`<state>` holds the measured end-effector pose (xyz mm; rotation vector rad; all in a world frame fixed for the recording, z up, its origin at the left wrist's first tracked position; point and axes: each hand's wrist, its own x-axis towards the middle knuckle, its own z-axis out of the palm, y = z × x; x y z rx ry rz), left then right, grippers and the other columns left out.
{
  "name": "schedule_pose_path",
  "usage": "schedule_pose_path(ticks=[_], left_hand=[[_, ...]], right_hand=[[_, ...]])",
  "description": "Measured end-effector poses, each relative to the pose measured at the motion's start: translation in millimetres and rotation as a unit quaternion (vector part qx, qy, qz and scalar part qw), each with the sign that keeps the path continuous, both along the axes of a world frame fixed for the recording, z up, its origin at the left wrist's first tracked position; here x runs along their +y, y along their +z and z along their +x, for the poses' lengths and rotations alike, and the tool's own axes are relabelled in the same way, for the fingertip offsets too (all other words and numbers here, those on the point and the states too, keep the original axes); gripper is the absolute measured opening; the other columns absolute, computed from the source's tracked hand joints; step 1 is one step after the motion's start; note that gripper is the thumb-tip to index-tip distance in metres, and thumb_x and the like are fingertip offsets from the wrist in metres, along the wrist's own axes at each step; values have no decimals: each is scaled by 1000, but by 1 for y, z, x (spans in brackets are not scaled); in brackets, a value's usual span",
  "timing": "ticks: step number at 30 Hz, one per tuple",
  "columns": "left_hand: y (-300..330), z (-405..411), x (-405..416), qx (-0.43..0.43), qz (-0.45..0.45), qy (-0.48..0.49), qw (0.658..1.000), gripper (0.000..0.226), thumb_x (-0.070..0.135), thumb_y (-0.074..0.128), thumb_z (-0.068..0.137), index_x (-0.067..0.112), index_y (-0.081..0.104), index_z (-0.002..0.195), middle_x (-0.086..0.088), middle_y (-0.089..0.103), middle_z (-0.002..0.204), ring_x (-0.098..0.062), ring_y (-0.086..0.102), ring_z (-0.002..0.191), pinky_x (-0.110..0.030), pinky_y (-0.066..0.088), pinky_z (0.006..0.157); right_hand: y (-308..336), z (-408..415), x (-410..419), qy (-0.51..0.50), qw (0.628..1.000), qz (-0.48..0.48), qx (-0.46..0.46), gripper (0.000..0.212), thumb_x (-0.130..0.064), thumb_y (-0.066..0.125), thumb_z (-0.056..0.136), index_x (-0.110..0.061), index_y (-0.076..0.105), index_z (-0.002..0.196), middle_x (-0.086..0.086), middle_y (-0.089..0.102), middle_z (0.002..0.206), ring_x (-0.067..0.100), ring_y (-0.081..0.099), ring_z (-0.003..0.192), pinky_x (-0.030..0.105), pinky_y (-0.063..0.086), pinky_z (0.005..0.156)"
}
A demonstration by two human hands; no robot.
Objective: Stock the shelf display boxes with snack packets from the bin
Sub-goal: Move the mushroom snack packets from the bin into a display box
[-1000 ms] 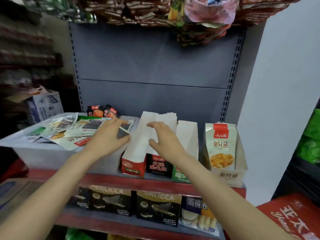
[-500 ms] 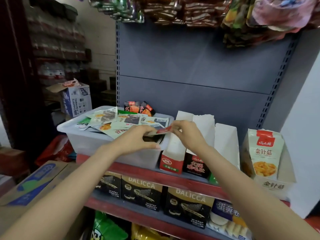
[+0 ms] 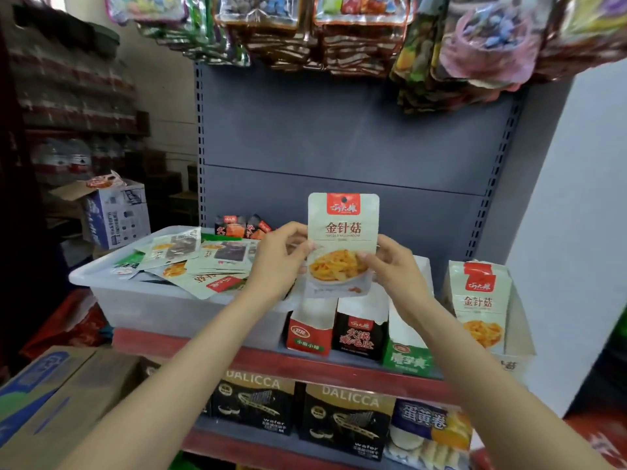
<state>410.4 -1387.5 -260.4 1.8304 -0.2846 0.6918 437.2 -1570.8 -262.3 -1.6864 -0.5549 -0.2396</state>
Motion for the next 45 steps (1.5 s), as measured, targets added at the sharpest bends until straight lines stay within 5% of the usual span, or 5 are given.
schedule_pose_path(ticks=[14,19,28,38,45], left_hand=[[-10,49,-181,101,114,-91,984,44,8,53,92,15,43,135,-1,54,131,-14,54,113,-21,42,90],[-16,68,-209,119,240,-87,960,71,11,61,86,15,25,147,-3,30,152,-17,28,139,-24,28,105],[-19,68,-214,104,252,-111,956,64,9,68,82,20,39,138,3,52,137,-13,46,127,-20,34,90],[-24,74,-215,110,254,-104,955,70,11,69,82,21,34,142,5,50,138,-11,43,129,-20,28,95],[-24,60,-206,64,236,-75,967,62,20,62,89,23,32,144,8,46,141,-8,39,131,-19,26,99]], right_hand=[[4,-10,-183,-201,977,63,-18,66,7,55,87,-30,31,136,-4,66,102,8,67,91,22,57,63],[-7,3,-213,-217,976,5,-33,71,8,55,86,-34,28,136,3,63,111,14,65,100,33,58,74],[-26,23,-217,-208,946,-236,-73,93,-1,66,81,-31,8,148,-1,49,133,15,52,117,28,48,89],[-30,33,-210,-323,821,-450,-137,63,-17,74,78,-8,36,128,10,33,131,24,38,122,29,46,91],[-31,17,-191,-294,848,-408,-167,57,-20,65,85,-17,38,135,3,34,136,19,33,126,28,41,96]])
